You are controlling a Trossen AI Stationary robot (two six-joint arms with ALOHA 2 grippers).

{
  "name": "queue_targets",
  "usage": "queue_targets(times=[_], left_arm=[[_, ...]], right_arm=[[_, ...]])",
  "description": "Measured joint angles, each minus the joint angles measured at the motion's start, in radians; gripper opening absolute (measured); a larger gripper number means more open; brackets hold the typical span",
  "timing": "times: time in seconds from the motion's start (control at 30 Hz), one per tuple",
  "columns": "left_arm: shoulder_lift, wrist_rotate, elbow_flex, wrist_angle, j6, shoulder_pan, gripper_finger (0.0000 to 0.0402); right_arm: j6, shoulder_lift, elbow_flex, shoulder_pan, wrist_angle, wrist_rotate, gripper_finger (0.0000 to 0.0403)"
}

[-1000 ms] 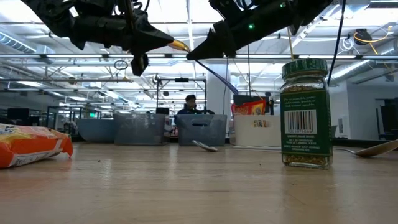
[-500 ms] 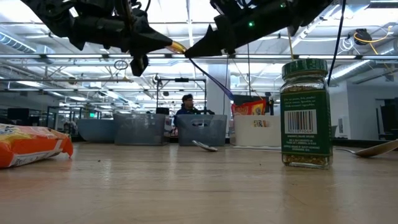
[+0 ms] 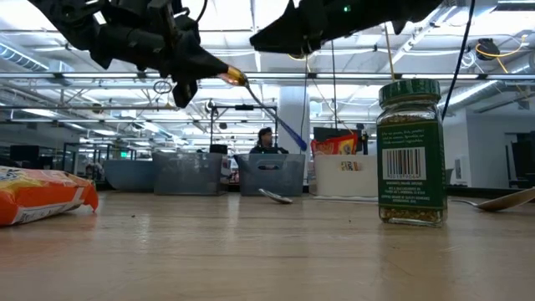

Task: Pick & Place Food Item
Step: Put the blue spoon into the right black bin

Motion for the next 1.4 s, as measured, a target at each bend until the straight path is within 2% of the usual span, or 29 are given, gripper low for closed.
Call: queue_targets(times=[0.07, 0.2, 0.3, 0.4, 0.67, 0.8, 1.0, 1.1, 1.4], left_arm=[[0.0, 0.0, 0.0, -0.016, 0.024, 0.001, 0.0006], [0.0, -0.006, 0.006, -0.073, 0.08, 0.0, 0.0005], [0.0, -0.012, 0.069, -0.226, 0.138, -0.004, 0.0006], [0.0, -0.07, 0.165, -0.413, 0.221, -0.032, 0.0004], [0.0, -0.106, 0.381, -0.708, 0.367, -0.095, 0.0005], [0.0, -0.122, 0.451, -0.802, 0.384, -0.099, 0.0005], [0.041, -0.126, 0.497, -0.854, 0.388, -0.099, 0.0007], [0.098, -0.126, 0.514, -0.852, 0.39, -0.099, 0.0005], [0.197, -0.117, 0.557, -0.892, 0.421, -0.121, 0.0007]], right_arm=[[0.014, -0.018, 0.0, -0.007, 0.003, -0.048, 0.0227], [0.088, -0.041, 0.0, -0.044, -0.031, -0.21, 0.023], [0.157, -0.04, 0.0, -0.088, -0.054, -0.302, 0.0225], [0.183, -0.04, 0.0, -0.125, -0.073, -0.355, 0.0219], [0.195, -0.039, 0.0, -0.152, -0.086, -0.364, 0.0219], [0.198, -0.034, 0.0, -0.151, -0.077, -0.415, 0.0214], [0.222, -0.029, 0.017, -0.157, -0.05, -0.419, 0.0207], [0.225, 0.003, 0.047, -0.163, -0.044, -0.465, 0.0205], [0.243, 0.024, 0.054, -0.176, -0.119, -0.498, 0.0203]])
